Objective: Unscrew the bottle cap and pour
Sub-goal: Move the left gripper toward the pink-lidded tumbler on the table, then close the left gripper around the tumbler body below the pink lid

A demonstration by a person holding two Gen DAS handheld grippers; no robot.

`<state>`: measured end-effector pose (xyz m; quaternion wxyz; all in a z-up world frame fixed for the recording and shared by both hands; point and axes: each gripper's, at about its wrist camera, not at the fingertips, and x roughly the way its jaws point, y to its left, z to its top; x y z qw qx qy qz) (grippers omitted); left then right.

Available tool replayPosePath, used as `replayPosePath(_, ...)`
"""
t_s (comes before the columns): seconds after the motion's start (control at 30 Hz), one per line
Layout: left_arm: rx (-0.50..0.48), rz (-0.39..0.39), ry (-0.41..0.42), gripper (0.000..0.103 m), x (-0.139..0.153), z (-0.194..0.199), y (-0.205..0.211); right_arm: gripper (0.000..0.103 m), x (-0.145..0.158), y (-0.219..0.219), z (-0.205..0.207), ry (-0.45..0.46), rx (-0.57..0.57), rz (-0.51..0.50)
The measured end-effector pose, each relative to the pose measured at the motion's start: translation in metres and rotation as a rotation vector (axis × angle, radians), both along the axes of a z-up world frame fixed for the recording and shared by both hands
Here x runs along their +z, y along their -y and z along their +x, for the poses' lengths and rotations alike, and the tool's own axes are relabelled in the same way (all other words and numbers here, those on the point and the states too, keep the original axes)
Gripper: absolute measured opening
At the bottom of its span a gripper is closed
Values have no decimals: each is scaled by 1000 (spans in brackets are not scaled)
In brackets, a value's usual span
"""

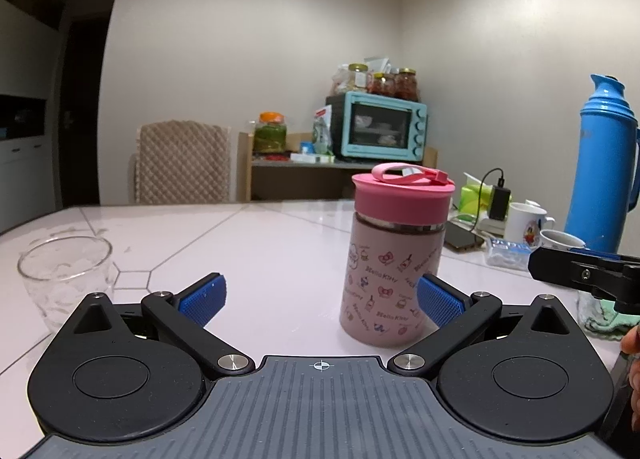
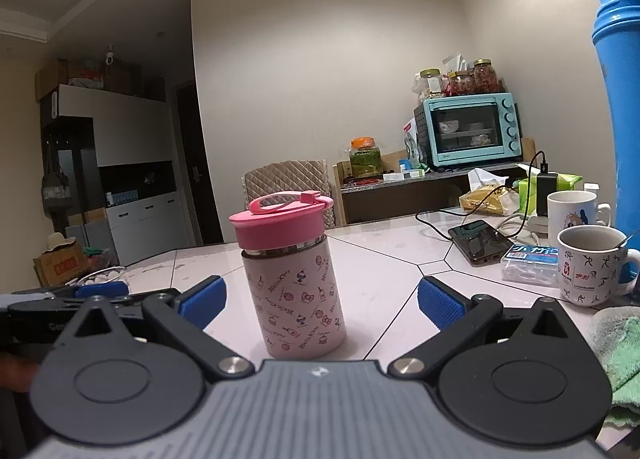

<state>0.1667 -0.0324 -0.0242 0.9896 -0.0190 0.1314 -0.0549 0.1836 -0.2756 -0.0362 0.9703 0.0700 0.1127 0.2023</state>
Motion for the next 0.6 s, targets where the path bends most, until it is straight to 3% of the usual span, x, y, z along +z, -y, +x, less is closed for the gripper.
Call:
replayPosePath(0.23, -29, 15, -9, 103, 0, 7, 3, 103, 4, 0, 4, 4, 7, -6)
replayPosePath(0.6, -160, 63, -11, 103, 3, 26, 16, 103, 13, 2, 13, 15, 27, -4)
